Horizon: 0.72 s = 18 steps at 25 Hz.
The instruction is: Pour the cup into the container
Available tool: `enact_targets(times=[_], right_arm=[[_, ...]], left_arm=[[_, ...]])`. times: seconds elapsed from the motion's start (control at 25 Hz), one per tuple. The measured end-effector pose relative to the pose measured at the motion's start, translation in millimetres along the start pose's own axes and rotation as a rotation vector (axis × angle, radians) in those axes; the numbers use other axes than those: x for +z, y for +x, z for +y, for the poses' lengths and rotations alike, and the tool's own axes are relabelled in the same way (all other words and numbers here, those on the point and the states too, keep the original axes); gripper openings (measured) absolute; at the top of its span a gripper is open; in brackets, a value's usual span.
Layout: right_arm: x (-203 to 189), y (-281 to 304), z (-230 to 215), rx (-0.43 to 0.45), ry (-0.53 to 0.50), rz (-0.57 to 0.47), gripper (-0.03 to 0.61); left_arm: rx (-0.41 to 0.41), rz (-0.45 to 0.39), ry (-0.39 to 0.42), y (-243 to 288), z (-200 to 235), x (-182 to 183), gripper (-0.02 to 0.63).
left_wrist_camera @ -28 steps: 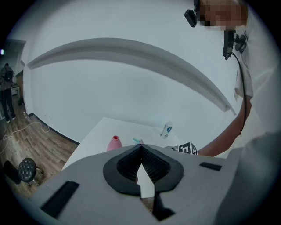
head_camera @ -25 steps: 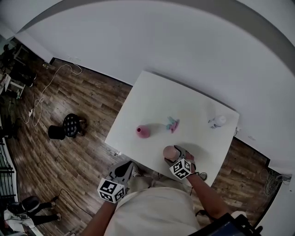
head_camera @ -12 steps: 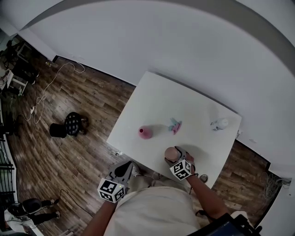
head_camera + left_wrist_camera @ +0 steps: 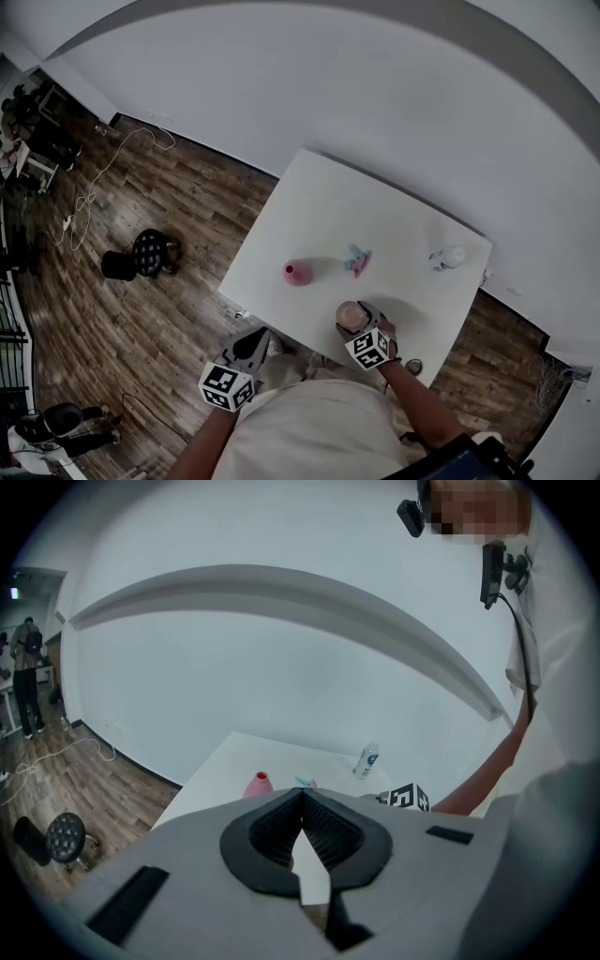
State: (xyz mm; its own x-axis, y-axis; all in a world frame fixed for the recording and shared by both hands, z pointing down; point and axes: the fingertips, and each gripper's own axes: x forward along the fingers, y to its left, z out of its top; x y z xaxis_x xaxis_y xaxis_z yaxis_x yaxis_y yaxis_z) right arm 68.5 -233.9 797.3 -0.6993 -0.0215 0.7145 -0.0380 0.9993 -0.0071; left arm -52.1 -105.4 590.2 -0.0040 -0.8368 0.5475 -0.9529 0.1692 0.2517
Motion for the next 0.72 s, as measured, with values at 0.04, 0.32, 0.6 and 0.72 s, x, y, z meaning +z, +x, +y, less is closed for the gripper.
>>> enact_targets(times=[0.04,0.32,0.6,0.72], right_arm=[[2,-2,0,0.0,0.005,0.001,0.36],[26,-19,1,0.026,0.037,0.023,0.36],[60,-29,6,0.032,0.045,0.066,0.36],[78,-32,8,0.029,0.053,0.074,0.36]], left_arm=[[0.0,-0.001,-0.002,0,0,0,0.011],[-0.012,-0.012,-0.024,2,8,0,0.011],[-0.056,-0.023,-0.009,9,28,13,0.012],[-0.079,-0.024,0.022,10,37,21,0.012]])
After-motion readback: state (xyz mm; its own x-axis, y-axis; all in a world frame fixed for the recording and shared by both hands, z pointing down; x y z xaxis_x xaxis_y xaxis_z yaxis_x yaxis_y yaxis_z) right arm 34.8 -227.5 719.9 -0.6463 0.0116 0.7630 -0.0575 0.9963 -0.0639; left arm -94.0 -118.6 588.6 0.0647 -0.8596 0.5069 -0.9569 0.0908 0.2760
